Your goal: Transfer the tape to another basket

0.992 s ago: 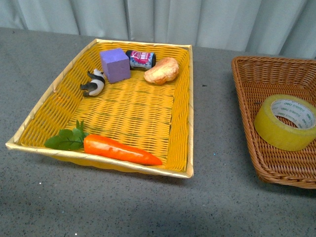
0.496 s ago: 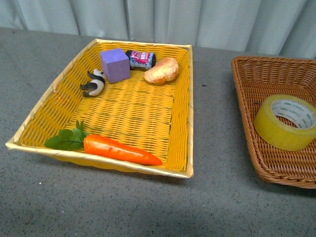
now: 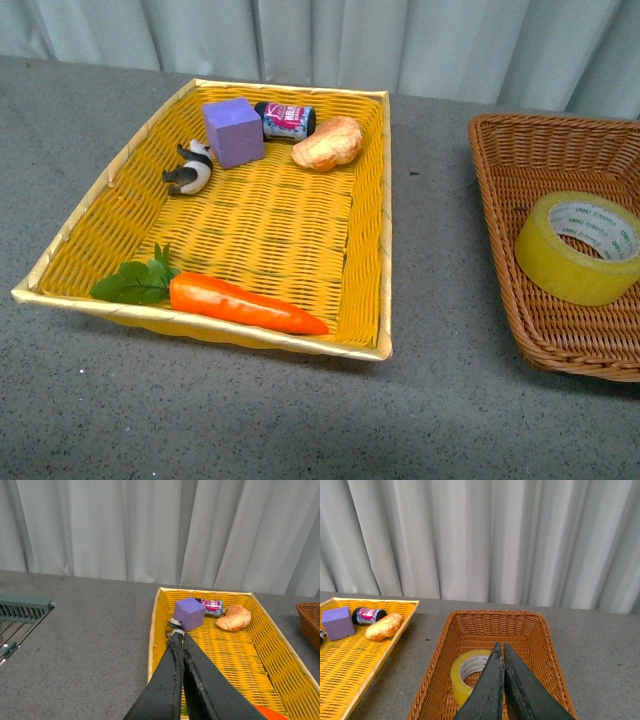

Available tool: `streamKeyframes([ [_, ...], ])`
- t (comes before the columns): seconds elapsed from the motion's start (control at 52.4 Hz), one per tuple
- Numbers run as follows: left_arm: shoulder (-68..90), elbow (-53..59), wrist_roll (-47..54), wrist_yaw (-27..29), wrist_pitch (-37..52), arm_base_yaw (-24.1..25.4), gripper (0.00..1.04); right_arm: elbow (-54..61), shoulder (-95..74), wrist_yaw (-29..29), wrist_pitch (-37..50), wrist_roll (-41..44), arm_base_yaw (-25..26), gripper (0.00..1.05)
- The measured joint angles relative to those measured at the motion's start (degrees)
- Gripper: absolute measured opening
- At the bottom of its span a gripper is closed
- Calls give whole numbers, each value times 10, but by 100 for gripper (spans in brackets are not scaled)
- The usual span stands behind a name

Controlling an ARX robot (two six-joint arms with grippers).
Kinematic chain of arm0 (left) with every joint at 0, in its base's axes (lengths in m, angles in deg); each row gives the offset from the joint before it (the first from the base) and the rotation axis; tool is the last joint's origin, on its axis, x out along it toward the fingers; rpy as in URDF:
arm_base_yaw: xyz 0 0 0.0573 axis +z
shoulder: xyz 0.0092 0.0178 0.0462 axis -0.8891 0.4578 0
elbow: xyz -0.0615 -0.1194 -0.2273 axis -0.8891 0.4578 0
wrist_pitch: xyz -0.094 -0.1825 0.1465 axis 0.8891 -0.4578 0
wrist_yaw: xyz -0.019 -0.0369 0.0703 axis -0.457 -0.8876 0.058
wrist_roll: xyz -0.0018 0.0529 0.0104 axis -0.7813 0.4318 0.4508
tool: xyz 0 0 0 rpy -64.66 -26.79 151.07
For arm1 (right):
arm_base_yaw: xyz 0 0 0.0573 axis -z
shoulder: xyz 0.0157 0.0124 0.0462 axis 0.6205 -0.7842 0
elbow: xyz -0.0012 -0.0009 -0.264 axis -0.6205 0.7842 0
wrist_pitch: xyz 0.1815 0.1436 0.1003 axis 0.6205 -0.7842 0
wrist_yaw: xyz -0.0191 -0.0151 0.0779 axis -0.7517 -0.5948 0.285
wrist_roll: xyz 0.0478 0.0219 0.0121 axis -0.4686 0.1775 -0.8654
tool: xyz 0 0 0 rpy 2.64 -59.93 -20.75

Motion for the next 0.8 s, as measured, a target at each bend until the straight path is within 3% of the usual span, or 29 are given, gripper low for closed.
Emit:
streamKeyframes([
  [0.115,-30,0,0,0,-31,0,4,0,90,0,-101,0,0,1],
  [0.21,-95,0,0,0,-110,0,4,0,100,0,-104,0,0,1],
  [0.42,-112,0,0,0,-117,0,4,0,101,0,-105,0,0,1],
  [0.515,-112,0,0,0,-117,0,21,0,101,0,-105,1,0,14],
  [0.573,-112,0,0,0,-117,0,37,0,101,0,-105,1,0,28],
  [0.802,-112,0,0,0,-117,0,80,0,101,0,-105,1,0,73],
])
